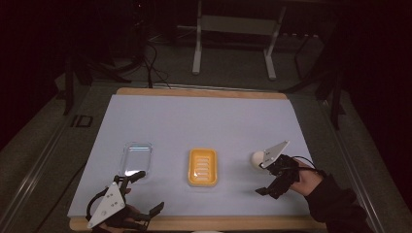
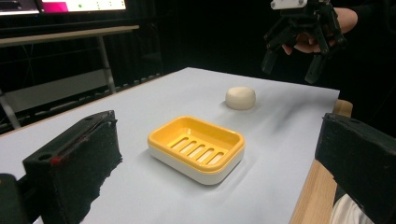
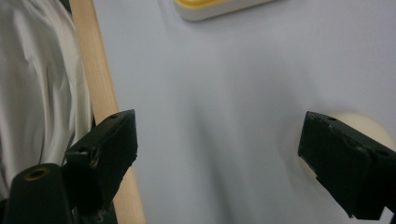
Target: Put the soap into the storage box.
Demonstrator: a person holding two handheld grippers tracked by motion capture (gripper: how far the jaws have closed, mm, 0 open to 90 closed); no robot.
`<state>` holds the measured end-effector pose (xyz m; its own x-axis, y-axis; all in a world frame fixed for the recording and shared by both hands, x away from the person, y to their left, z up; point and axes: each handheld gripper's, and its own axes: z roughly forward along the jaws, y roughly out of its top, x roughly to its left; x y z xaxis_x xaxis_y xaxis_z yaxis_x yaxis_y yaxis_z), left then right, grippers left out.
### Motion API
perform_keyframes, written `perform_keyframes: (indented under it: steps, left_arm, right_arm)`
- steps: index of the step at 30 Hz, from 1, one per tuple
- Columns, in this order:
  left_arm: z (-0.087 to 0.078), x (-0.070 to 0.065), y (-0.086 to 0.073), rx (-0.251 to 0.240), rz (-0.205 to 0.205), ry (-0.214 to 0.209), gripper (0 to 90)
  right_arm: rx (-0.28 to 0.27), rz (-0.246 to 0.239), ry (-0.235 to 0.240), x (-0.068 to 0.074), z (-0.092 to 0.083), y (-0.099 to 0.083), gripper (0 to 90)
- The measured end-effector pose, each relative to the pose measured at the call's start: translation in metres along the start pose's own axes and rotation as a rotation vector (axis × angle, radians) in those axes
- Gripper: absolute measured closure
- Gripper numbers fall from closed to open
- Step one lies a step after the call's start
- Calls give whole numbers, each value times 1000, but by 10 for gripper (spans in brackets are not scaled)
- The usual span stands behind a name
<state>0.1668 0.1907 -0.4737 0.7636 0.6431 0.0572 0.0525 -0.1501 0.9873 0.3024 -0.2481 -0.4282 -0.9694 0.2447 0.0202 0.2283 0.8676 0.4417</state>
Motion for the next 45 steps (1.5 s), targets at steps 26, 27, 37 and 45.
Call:
perform_keyframes:
  steps: [26, 27, 37, 45]
  left_arm:
    - [0, 0, 0, 5, 7, 1, 1]
    - [0, 0, 0, 5, 8, 1, 1]
    - [1, 0, -1, 9, 10, 1, 1]
    - [1, 0, -1, 11, 11, -1, 1]
  right_arm:
    - [261, -4, 67, -9, 7, 6, 113]
    - [266, -4, 54, -10, 7, 6, 114]
    - [362, -2, 72, -16, 7, 5, 114]
    - [456, 20, 93, -20, 9, 0, 114]
